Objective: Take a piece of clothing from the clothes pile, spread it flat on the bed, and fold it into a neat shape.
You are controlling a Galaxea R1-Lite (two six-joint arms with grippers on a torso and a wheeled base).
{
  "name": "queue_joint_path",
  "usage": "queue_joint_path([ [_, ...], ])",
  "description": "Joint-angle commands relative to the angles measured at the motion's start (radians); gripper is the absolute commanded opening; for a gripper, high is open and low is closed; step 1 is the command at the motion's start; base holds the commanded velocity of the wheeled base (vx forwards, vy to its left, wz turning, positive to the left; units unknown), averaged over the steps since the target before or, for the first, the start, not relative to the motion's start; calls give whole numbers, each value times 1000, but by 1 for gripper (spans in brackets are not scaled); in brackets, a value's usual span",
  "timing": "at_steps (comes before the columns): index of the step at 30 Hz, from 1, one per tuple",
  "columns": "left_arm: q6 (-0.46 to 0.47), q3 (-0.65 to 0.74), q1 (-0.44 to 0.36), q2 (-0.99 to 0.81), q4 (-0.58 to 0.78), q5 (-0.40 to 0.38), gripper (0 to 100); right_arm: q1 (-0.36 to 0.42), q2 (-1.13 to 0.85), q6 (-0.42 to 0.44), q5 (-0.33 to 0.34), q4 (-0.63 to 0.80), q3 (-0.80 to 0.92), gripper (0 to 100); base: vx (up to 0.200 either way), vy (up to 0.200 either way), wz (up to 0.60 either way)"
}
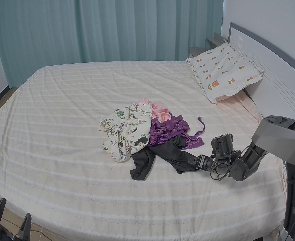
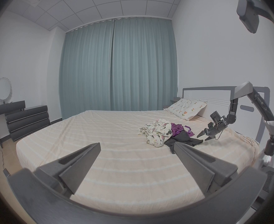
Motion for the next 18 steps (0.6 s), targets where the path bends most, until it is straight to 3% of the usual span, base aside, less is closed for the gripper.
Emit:
queue_joint_path([
  [1,0,15,0,-16,0,0,100,13,61,0,-5,7,-54,100,0,0,0],
  [18,1,15,0,-16,0,0,100,19,130,2,14,143,-238,100,0,0,0],
])
